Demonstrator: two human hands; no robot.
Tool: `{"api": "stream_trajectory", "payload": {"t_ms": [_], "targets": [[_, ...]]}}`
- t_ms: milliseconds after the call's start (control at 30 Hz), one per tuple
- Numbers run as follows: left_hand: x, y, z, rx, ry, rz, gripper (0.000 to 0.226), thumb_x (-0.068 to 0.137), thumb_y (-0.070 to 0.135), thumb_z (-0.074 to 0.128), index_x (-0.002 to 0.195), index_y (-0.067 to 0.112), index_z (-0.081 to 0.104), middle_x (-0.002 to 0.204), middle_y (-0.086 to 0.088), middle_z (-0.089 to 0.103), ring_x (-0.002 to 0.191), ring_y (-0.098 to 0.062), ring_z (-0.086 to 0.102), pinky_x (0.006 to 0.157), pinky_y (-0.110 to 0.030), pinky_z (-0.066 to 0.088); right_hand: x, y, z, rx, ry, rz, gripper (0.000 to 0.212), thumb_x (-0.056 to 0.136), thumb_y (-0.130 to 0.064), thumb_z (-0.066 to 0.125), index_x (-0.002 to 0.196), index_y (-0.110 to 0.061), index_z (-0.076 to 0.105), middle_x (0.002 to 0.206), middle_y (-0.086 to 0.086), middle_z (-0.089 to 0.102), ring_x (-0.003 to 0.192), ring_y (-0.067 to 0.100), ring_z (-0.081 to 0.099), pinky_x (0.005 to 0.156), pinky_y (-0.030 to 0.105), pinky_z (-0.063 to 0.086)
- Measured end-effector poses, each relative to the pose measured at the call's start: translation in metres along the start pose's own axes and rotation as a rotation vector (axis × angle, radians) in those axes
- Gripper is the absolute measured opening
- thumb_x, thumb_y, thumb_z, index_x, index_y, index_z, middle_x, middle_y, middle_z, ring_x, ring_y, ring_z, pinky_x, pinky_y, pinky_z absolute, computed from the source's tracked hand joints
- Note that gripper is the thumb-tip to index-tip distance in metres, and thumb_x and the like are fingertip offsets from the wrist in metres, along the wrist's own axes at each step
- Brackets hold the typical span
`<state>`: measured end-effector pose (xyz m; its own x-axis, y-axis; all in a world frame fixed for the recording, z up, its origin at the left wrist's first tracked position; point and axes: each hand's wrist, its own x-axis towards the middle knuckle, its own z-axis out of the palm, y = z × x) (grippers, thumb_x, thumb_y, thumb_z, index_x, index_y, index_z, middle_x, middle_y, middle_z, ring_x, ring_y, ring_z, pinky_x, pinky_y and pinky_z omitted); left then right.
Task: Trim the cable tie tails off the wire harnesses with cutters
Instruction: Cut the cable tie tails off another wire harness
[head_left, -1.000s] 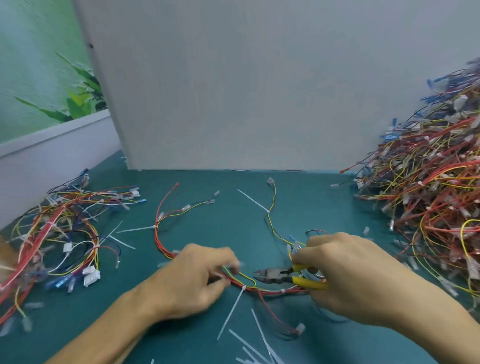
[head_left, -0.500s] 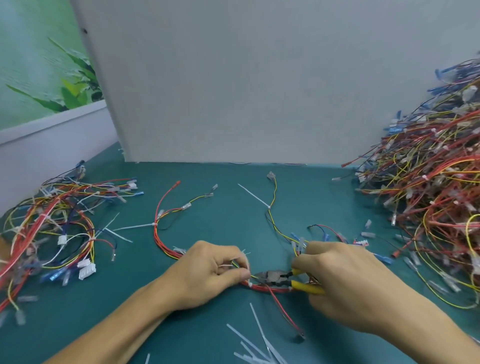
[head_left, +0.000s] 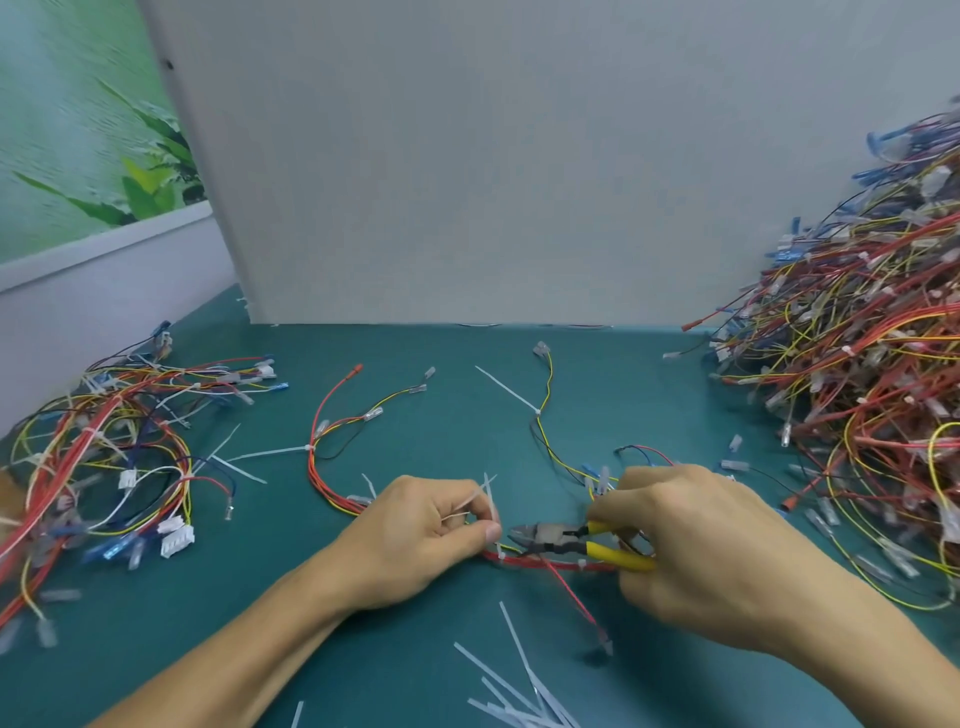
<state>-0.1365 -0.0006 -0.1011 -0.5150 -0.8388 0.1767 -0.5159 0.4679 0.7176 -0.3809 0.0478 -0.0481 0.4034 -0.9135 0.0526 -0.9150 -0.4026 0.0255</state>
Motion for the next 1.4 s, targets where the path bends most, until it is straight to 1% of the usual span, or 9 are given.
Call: {"api": "stream_trajectory", "payload": {"t_ms": [167, 333, 533, 600, 700, 800, 967, 1100, 1400], "targets": [[0.0, -0.001, 0.0, -0.007, -0.005, -0.002, 0.01, 0.088, 0.03, 0.063, 0.078, 0.029, 0.063, 0.048, 0.006, 0.032, 0.05, -0.01, 0.028, 0.05, -0.021, 0.026, -0.002, -0.007, 0.001, -0.007, -0.052, -0.056, 0.01, 0.076, -0.031, 0.047, 0.083, -0.025, 0.043, 0.082, -0.008, 0.039, 0.075, 0.017, 0.041, 0.058, 0.032, 0.032], [0.0, 0.0, -0.001, -0.026, -0.008, -0.013, 0.013, 0.089, 0.025, 0.064, 0.077, 0.029, 0.063, 0.048, 0.006, 0.032, 0.05, -0.009, 0.028, 0.05, -0.019, 0.026, -0.003, -0.011, 0.001, -0.09, -0.038, -0.02, 0.02, 0.08, -0.032, 0.044, 0.098, -0.024, 0.049, 0.089, -0.008, 0.039, 0.079, 0.019, 0.042, 0.06, 0.031, 0.033], [0.0, 0.003, -0.001, -0.032, -0.01, -0.039, 0.016, 0.089, 0.023, 0.065, 0.073, 0.026, 0.063, 0.048, 0.007, 0.033, 0.05, -0.009, 0.029, 0.051, -0.021, 0.028, -0.004, -0.016, 0.001, -0.11, 0.011, -0.017, 0.008, 0.083, -0.03, 0.045, 0.088, -0.024, 0.047, 0.089, -0.006, 0.043, 0.078, 0.023, 0.041, 0.057, 0.033, 0.027], [0.0, 0.004, -0.001, -0.034, -0.017, -0.042, 0.018, 0.089, 0.023, 0.065, 0.072, 0.027, 0.063, 0.048, 0.007, 0.032, 0.05, -0.009, 0.029, 0.051, -0.022, 0.028, -0.004, -0.019, 0.003, -0.116, 0.005, -0.042, 0.007, 0.076, -0.025, 0.054, 0.083, -0.022, 0.053, 0.086, -0.006, 0.051, 0.078, 0.025, 0.052, 0.055, 0.03, 0.028], [0.0, 0.005, -0.001, -0.041, -0.022, -0.049, 0.02, 0.09, 0.022, 0.065, 0.071, 0.029, 0.062, 0.048, 0.007, 0.033, 0.05, -0.009, 0.029, 0.051, -0.021, 0.028, -0.004, -0.022, 0.0, -0.175, 0.076, -0.059, 0.02, 0.053, -0.02, 0.073, 0.063, -0.021, 0.055, 0.066, -0.005, 0.051, 0.057, 0.023, 0.055, 0.046, 0.029, 0.024], [0.001, 0.005, -0.001, -0.047, -0.023, -0.055, 0.019, 0.09, 0.022, 0.065, 0.072, 0.026, 0.063, 0.047, 0.007, 0.032, 0.049, -0.008, 0.028, 0.05, -0.02, 0.027, -0.004, -0.022, 0.004, -0.154, 0.014, -0.027, 0.007, 0.078, -0.022, 0.055, 0.085, -0.022, 0.053, 0.087, -0.004, 0.05, 0.082, 0.025, 0.055, 0.056, 0.032, 0.029], [0.0, 0.005, -0.002, -0.054, -0.018, -0.068, 0.015, 0.09, 0.022, 0.065, 0.075, 0.02, 0.065, 0.047, 0.008, 0.034, 0.048, -0.007, 0.03, 0.051, -0.019, 0.028, -0.006, -0.021, -0.002, -0.201, 0.059, -0.002, 0.012, 0.064, -0.021, 0.064, 0.072, -0.024, 0.055, 0.075, -0.003, 0.051, 0.066, 0.022, 0.056, 0.047, 0.029, 0.023], [0.0, 0.005, -0.002, -0.06, -0.02, -0.068, 0.015, 0.09, 0.023, 0.065, 0.075, 0.02, 0.066, 0.046, 0.008, 0.034, 0.048, -0.008, 0.03, 0.05, -0.019, 0.028, -0.006, -0.021, 0.004, -0.181, 0.018, 0.0, 0.012, 0.082, -0.021, 0.045, 0.093, -0.019, 0.049, 0.092, -0.005, 0.045, 0.088, 0.025, 0.051, 0.057, 0.032, 0.024], [0.0, 0.005, -0.002, -0.058, -0.015, -0.064, 0.016, 0.09, 0.022, 0.065, 0.074, 0.022, 0.065, 0.046, 0.009, 0.034, 0.048, -0.007, 0.029, 0.05, -0.018, 0.027, -0.008, -0.026, 0.005, -0.225, 0.113, -0.027, 0.033, 0.034, -0.017, 0.081, 0.051, -0.021, 0.053, 0.053, -0.004, 0.048, 0.043, 0.022, 0.049, 0.039, 0.028, 0.023]]}}
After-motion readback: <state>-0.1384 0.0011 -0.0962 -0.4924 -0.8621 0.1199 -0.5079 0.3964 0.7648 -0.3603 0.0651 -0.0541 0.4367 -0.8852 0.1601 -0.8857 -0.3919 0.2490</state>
